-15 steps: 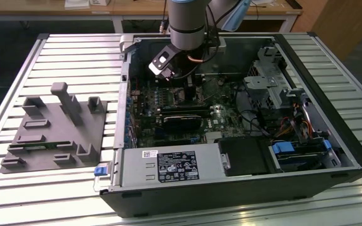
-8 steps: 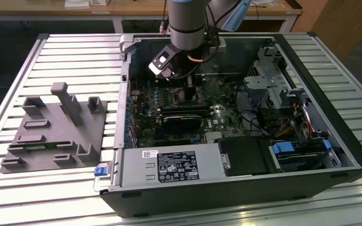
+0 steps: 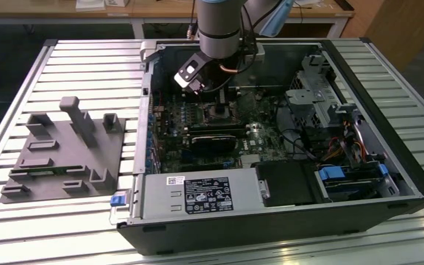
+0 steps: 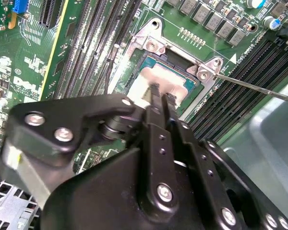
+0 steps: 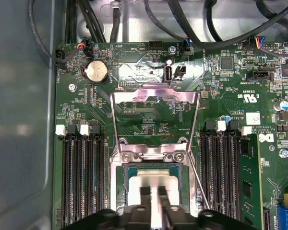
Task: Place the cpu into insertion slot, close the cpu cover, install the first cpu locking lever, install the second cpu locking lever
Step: 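Place the cpu into insertion slot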
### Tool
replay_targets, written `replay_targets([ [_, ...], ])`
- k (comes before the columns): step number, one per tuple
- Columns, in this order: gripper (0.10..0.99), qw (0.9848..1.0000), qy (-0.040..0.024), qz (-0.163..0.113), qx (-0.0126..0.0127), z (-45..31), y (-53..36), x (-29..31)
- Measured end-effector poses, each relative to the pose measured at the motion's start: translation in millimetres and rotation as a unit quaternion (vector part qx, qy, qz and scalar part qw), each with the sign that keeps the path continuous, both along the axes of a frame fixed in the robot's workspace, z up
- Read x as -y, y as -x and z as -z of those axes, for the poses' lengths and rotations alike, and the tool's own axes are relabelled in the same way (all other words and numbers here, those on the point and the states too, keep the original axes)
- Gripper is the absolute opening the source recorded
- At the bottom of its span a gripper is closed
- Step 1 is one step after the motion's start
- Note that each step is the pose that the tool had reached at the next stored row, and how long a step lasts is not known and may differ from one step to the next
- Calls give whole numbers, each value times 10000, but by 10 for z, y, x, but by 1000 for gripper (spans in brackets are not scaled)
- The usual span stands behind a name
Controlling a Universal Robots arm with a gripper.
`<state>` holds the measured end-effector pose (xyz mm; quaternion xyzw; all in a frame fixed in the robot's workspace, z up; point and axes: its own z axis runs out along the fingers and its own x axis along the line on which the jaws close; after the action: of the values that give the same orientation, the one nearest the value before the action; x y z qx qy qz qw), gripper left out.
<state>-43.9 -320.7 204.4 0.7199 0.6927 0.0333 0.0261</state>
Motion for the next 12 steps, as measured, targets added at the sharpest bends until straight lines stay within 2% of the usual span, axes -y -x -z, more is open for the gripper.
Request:
replay_targets([
  [2, 122, 10000, 0, 0, 0, -1, 0, 0],
  [3, 106, 10000, 0, 0, 0, -2, 0, 0],
  [12, 106, 10000, 1, 5, -1, 14, -6, 0],
])
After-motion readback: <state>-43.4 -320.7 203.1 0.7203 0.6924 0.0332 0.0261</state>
